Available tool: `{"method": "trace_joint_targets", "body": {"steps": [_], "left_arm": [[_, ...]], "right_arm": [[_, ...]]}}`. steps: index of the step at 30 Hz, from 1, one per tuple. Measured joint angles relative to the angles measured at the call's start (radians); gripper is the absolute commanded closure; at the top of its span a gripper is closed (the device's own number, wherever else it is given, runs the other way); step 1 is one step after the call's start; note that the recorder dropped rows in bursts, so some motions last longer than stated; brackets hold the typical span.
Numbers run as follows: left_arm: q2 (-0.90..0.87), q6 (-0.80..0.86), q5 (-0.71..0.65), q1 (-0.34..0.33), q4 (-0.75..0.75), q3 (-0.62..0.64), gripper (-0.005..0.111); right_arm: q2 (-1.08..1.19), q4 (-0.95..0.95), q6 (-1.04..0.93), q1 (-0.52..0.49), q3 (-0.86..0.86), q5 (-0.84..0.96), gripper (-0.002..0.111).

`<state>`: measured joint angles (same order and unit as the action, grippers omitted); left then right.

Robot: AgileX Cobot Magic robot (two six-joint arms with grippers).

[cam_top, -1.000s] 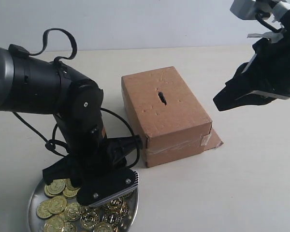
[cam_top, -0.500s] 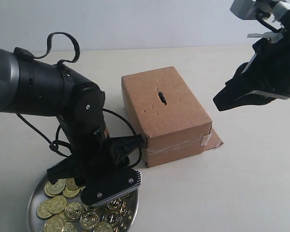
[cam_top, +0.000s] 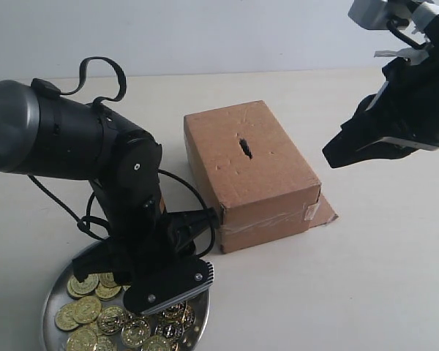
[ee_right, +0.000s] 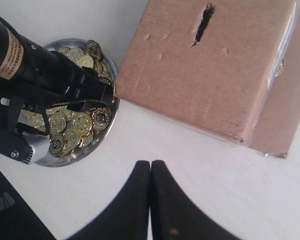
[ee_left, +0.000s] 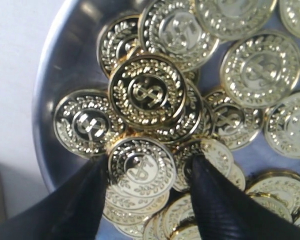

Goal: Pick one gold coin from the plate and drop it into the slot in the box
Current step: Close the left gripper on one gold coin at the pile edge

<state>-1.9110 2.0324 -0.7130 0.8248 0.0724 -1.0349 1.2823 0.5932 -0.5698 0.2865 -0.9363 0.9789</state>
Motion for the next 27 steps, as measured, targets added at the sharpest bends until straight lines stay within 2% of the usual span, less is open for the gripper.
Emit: {"method": "trace_joint_targets", "body": {"steps": [3,8,13,27], "left_arm": [[0.000,0.000,0.004,0.000,0.000,0.000,0.056],[0.000,0.000,0.014,0.000,0.000,0.000,0.070],[0.000,0.000,0.016,0.000,0.000,0.000,0.065],[0.000,0.000,0.016,0.000,0.000,0.000,0.066]], "right_arm": [[0.000,0.000,0.000,0.000,0.000,0.000,0.108],[0.000,0.002,0.000,0.000,0.000,0.000,0.108],[0.000,0.002,0.000,0.000,0.000,0.000,0.108],[0.000,0.002,0.000,0.000,0.000,0.000,0.108]]}}
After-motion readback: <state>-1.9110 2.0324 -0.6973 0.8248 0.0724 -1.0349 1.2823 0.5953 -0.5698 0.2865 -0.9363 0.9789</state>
